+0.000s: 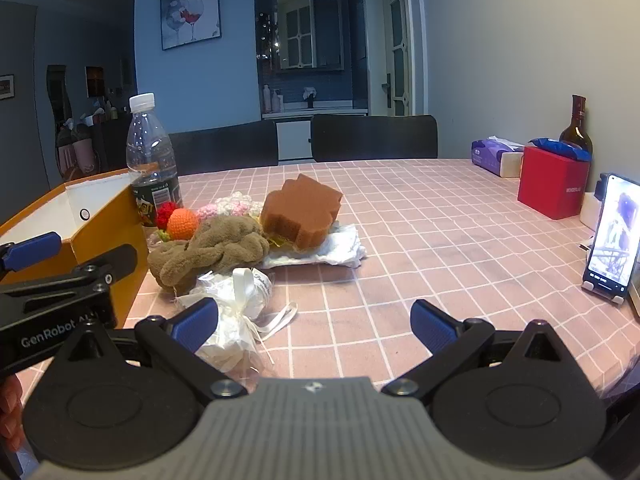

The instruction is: Organize soft objects

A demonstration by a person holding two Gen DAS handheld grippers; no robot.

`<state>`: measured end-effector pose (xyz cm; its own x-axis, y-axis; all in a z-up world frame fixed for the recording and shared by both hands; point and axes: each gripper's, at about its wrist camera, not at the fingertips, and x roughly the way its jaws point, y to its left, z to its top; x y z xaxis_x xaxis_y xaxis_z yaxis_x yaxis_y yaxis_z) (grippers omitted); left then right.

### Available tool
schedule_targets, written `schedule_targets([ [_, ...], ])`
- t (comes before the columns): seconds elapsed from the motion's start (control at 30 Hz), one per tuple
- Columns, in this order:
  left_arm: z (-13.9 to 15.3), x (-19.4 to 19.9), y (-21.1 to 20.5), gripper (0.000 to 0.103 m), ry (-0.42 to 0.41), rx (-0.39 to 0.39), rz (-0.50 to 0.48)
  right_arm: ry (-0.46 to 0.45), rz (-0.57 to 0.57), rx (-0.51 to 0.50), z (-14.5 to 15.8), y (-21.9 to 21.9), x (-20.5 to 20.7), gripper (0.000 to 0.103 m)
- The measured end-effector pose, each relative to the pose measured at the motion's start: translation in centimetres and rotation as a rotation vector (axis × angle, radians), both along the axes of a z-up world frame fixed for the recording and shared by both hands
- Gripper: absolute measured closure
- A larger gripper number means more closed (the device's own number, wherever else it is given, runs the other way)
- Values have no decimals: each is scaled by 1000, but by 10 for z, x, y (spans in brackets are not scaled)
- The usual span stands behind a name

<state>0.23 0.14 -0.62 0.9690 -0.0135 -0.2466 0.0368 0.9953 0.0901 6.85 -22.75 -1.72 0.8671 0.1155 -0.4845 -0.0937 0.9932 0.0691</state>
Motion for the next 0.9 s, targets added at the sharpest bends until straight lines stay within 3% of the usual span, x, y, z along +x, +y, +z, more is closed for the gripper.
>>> schedule_targets([
  [0.9,-2,1,3,2,18,-20,-1,26,-8,-28,-2,6,1,3],
])
